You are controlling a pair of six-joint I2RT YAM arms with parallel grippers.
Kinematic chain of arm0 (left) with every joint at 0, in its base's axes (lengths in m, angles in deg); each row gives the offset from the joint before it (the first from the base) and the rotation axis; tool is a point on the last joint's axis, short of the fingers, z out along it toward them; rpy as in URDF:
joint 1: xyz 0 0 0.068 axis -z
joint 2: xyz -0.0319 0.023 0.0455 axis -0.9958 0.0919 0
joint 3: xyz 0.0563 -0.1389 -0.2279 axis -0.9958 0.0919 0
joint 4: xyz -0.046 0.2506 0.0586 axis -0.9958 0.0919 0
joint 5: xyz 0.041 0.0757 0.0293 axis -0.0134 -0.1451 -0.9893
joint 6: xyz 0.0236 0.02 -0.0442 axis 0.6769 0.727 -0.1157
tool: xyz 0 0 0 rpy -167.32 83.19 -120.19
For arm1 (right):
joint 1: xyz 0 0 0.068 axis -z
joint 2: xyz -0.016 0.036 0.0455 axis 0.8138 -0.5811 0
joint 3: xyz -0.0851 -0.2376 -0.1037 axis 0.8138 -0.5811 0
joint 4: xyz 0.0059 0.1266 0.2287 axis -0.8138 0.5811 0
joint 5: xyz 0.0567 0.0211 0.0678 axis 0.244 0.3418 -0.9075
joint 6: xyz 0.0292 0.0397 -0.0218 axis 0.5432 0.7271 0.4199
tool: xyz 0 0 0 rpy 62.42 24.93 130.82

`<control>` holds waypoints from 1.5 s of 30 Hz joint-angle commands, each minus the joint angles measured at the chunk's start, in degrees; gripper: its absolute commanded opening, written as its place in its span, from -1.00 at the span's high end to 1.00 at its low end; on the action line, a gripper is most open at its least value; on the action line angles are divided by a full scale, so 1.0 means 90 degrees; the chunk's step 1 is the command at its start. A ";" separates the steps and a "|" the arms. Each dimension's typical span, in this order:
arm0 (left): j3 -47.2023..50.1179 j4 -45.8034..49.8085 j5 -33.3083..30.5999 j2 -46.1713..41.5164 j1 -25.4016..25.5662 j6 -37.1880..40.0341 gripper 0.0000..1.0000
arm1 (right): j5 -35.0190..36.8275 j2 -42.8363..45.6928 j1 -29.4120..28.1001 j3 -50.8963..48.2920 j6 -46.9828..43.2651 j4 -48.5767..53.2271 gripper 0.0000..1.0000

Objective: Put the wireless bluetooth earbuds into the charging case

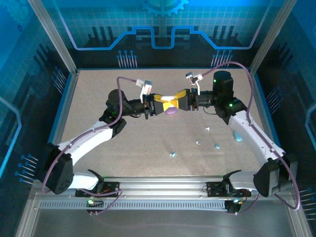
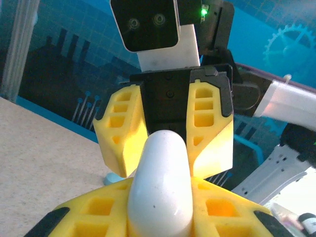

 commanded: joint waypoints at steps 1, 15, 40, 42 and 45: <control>-0.0024 0.0411 0.0282 -0.0445 0.0170 0.1074 0.58 | 0.0838 -0.0120 -0.0031 0.0458 -0.0795 0.1273 0.17; -0.0165 0.1762 0.0184 -0.0742 0.0399 0.2658 0.52 | 0.1538 -0.0253 -0.0190 0.0858 -0.0871 0.1821 0.08; -0.0031 0.2199 -0.0007 -0.0957 0.0434 0.3374 0.43 | 0.2112 -0.0223 -0.0834 0.1342 -0.3635 0.3188 0.17; -0.0045 0.2309 -0.0027 -0.0985 0.0427 0.3452 0.43 | 0.2029 -0.0223 -0.0842 0.1403 -0.3847 0.3280 0.33; -0.0116 0.2562 -0.0022 -0.0993 0.0426 0.3568 0.42 | 0.1801 -0.0204 -0.0850 0.1440 -0.4175 0.3432 0.50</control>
